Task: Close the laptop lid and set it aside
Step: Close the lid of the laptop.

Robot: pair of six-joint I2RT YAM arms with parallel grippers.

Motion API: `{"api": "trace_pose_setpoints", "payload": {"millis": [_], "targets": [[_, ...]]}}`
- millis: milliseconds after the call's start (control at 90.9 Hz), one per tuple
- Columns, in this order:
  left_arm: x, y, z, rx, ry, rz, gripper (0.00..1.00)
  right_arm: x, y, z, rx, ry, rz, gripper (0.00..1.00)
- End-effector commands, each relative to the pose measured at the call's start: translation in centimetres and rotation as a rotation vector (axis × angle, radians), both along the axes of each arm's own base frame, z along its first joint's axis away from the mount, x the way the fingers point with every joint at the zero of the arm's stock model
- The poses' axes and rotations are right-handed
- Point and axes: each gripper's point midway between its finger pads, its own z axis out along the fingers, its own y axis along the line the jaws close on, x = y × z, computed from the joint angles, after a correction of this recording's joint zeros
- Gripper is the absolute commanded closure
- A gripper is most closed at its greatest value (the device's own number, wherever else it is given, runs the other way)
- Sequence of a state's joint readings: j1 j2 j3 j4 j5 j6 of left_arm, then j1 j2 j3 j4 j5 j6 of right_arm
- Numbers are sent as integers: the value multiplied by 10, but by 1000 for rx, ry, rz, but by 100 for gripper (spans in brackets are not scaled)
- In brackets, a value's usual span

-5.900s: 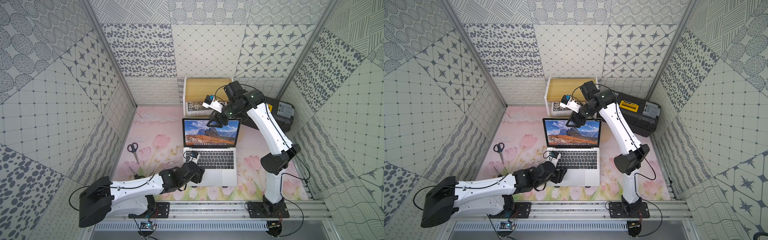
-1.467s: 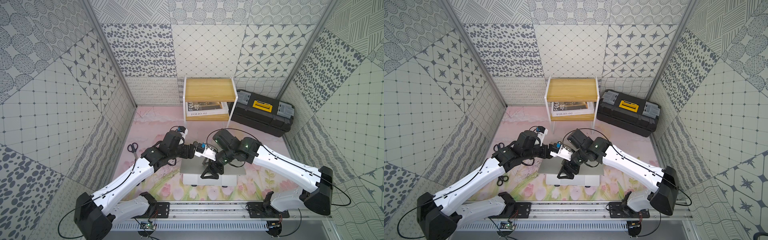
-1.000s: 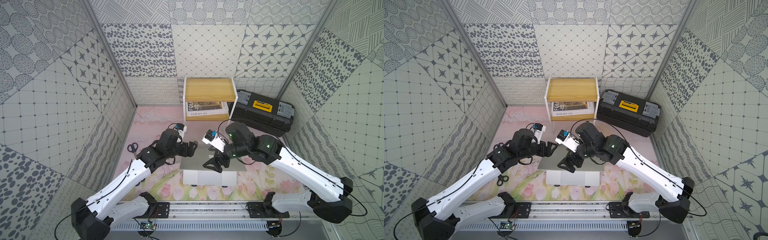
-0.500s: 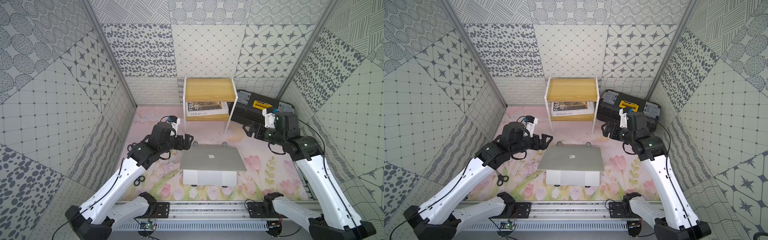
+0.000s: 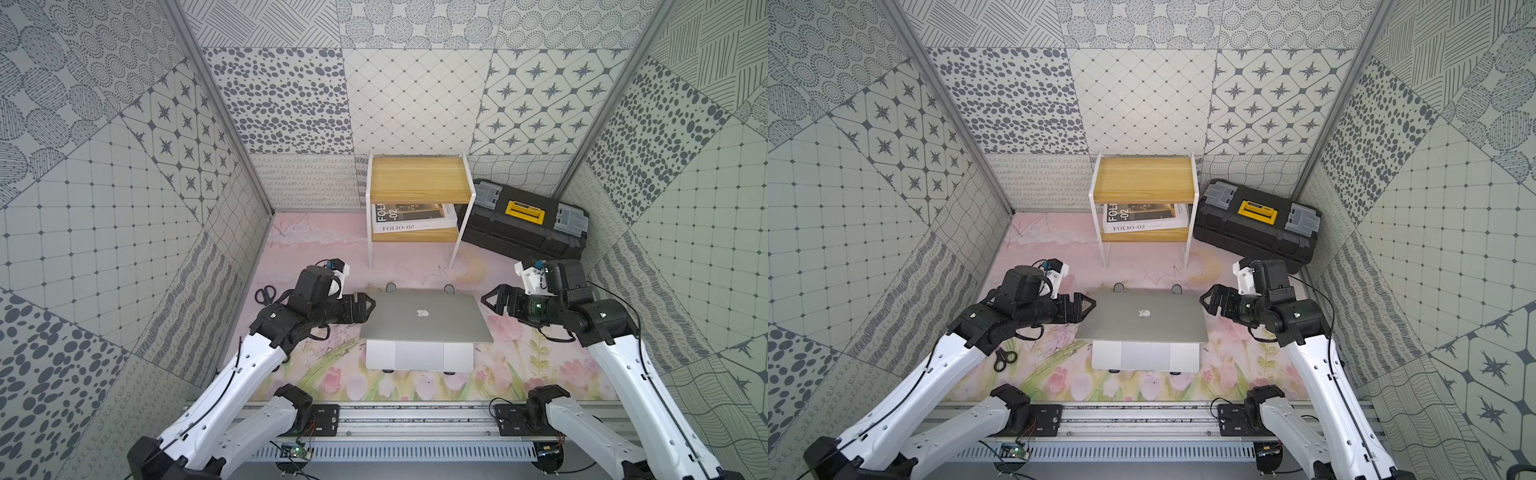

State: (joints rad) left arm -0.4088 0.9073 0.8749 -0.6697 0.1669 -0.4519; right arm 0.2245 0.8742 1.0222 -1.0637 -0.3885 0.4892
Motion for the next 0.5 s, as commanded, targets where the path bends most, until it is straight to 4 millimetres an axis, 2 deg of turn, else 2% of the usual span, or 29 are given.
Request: {"api": "trace_pose_setpoints", "payload": {"millis": [0,231,484], "targets": [[-21,-11,-17,-99,72,-52,8,-9,10,-12,13,14,68,4],[-25,-22,-25,-172,72,-75,9,-13,10,-37,-20,32,90,6],[-25,-20,-36,-123,73,-71,10,-13,11,-42,-22,23,84,7]]}}
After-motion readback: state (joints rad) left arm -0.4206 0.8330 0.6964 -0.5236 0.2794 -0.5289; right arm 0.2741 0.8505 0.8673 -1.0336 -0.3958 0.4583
